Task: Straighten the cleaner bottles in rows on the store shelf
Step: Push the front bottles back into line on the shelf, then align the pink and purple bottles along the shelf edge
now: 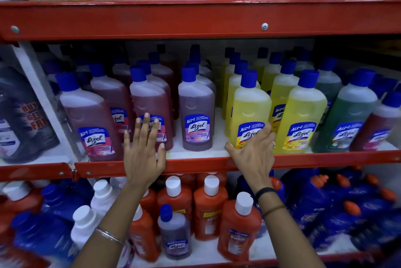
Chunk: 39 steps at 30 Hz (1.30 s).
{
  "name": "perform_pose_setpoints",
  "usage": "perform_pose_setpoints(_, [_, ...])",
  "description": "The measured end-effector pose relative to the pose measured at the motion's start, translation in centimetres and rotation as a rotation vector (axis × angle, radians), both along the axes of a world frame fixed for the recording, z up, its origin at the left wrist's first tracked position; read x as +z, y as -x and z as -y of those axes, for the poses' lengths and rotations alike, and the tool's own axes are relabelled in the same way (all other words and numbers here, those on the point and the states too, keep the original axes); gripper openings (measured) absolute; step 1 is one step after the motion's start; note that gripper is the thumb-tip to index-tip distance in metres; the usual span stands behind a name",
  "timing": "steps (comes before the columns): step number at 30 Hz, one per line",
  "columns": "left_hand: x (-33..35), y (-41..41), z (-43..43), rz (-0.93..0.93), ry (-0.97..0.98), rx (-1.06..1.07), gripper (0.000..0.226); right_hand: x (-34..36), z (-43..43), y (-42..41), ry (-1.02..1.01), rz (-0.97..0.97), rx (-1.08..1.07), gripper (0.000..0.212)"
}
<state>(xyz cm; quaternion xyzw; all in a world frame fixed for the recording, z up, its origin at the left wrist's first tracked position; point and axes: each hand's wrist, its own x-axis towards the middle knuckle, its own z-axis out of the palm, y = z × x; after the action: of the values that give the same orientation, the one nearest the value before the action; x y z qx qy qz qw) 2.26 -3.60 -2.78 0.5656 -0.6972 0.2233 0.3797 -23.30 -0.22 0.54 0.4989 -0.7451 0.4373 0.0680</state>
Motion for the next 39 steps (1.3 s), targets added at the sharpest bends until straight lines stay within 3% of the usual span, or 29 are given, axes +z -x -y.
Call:
perform_pose_setpoints(9, [-0.3, -1.5, -0.5, 0.031, 0.024, -0.017, 0.067, -1.4, -1.5, -0.4, 0.127, 0.053, 0.022, 0.111])
perform_pose_setpoints(14, [-0.4, -2.8, -0.5, 0.052, 0.048, -0.018, 0.067, -2.1, -3.2, -4.8, 0.426, 0.067, 0.227, 0.076])
perform_pose_setpoints(18, [-0.5, -2.7, -0.4, 0.042, 0.065, -0.011, 0.066, -0.5, -0.9, -9.0, 0.284, 0.055, 0.306, 0.088])
perform_pose_setpoints(24, [-0.4, -2.8, -0.1, 0.032, 0.067, -0.007, 0.068, 1.4, 3.5, -11.3, 0.021, 0.03, 0.111, 0.119])
perform_pose_setpoints(39, [-0.7, -3.9, -1.4, 0.0, 0.032, -0.034, 0.068, 0.0, -0.2, -11.8, 0.021, -0.005, 0.091, 0.11])
